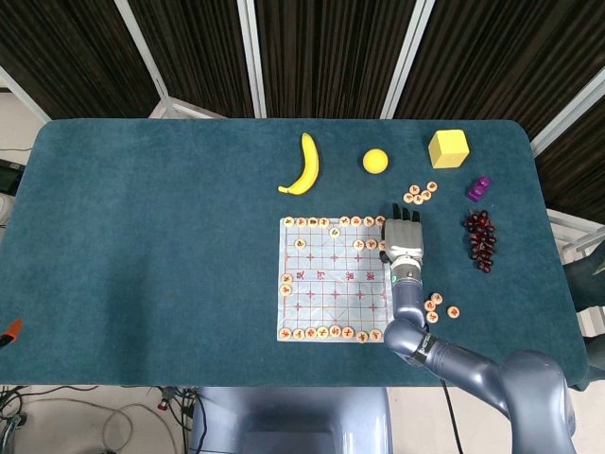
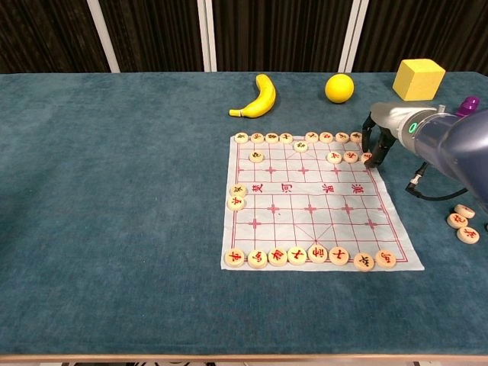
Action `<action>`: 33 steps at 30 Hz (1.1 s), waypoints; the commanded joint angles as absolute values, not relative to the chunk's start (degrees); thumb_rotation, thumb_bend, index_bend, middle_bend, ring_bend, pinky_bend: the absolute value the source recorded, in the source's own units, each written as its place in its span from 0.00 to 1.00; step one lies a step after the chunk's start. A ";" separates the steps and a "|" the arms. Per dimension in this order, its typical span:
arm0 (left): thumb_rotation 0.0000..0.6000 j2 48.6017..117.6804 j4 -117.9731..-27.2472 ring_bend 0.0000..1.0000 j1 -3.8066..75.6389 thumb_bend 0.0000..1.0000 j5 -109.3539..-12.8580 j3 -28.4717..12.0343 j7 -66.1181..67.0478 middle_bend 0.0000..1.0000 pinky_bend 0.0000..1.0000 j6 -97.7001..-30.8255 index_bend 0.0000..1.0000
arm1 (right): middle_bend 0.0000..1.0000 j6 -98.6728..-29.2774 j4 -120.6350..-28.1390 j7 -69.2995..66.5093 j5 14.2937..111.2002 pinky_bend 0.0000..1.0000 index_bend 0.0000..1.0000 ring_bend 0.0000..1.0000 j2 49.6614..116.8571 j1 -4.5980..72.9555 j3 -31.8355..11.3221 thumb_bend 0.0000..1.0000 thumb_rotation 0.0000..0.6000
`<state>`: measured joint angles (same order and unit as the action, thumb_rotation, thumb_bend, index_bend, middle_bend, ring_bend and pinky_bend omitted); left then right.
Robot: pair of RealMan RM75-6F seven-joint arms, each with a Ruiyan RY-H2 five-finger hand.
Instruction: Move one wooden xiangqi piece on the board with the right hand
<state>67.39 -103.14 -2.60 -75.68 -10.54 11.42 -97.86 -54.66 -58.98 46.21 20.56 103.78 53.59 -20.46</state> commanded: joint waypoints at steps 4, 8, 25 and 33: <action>1.00 67.50 -103.14 0.00 -2.52 0.03 -75.81 -10.45 11.66 0.00 0.06 -97.81 0.01 | 0.00 -54.52 -58.90 46.37 20.64 0.04 0.48 0.00 103.73 53.43 -20.49 0.37 1.00; 1.00 67.59 -103.14 0.00 -2.46 0.03 -75.83 -10.40 11.86 0.00 0.06 -97.72 0.01 | 0.00 -54.41 -58.78 46.48 20.60 0.04 0.49 0.00 103.79 53.39 -20.52 0.37 1.00; 1.00 67.59 -103.25 0.00 -2.43 0.03 -75.69 -10.55 11.93 0.00 0.06 -97.81 0.02 | 0.00 -54.31 -58.50 46.21 20.78 0.04 0.53 0.00 104.25 53.64 -21.56 0.37 1.00; 1.00 67.71 -103.24 0.00 -2.30 0.03 -75.64 -10.51 12.17 0.00 0.06 -97.61 0.02 | 0.00 -55.13 -60.06 47.00 20.45 0.04 0.53 0.00 103.04 54.35 -22.66 0.37 1.00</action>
<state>67.69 -103.24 -2.31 -75.65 -10.51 12.15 -97.62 -55.03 -59.91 46.82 20.59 103.20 54.22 -22.52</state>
